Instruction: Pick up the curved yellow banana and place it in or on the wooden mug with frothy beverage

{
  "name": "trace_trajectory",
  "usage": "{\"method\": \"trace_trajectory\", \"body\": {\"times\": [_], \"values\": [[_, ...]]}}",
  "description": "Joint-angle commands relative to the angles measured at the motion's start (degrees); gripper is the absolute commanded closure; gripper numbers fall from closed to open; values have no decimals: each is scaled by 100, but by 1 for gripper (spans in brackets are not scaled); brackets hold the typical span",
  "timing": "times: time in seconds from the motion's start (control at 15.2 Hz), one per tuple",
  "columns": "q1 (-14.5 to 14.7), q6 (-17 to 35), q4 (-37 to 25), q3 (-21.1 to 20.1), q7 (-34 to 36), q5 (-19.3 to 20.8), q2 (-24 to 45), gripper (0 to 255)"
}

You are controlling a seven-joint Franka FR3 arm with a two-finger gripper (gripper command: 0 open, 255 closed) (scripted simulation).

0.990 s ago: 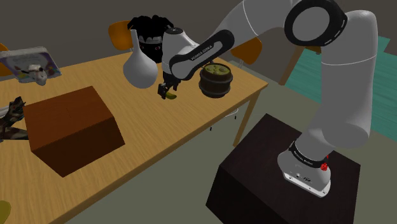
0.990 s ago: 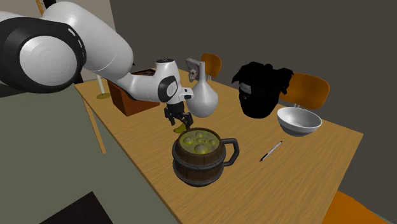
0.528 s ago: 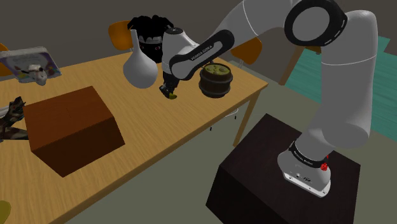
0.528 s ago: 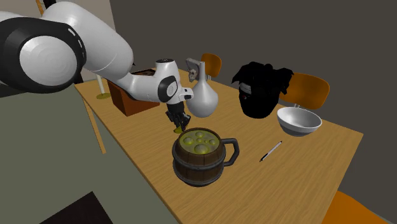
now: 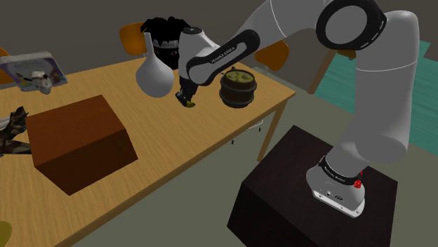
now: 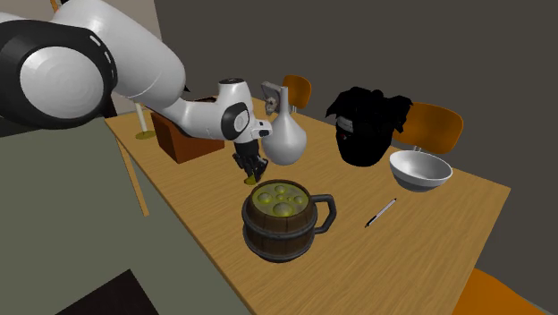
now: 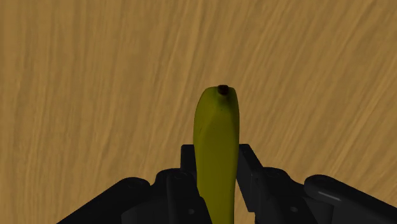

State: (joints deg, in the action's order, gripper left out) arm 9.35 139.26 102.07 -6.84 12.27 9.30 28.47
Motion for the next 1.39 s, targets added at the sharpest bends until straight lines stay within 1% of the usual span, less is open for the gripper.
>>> {"method": "trace_trajectory", "body": {"times": [0.0, 0.66, 1.32], "values": [[-7, -103, -13, -14, -16, -21, -91, 255], [-41, -710, -230, -74, -114, -131, -485, 255], [-59, -1357, -581, -114, -200, -222, -787, 255]]}}
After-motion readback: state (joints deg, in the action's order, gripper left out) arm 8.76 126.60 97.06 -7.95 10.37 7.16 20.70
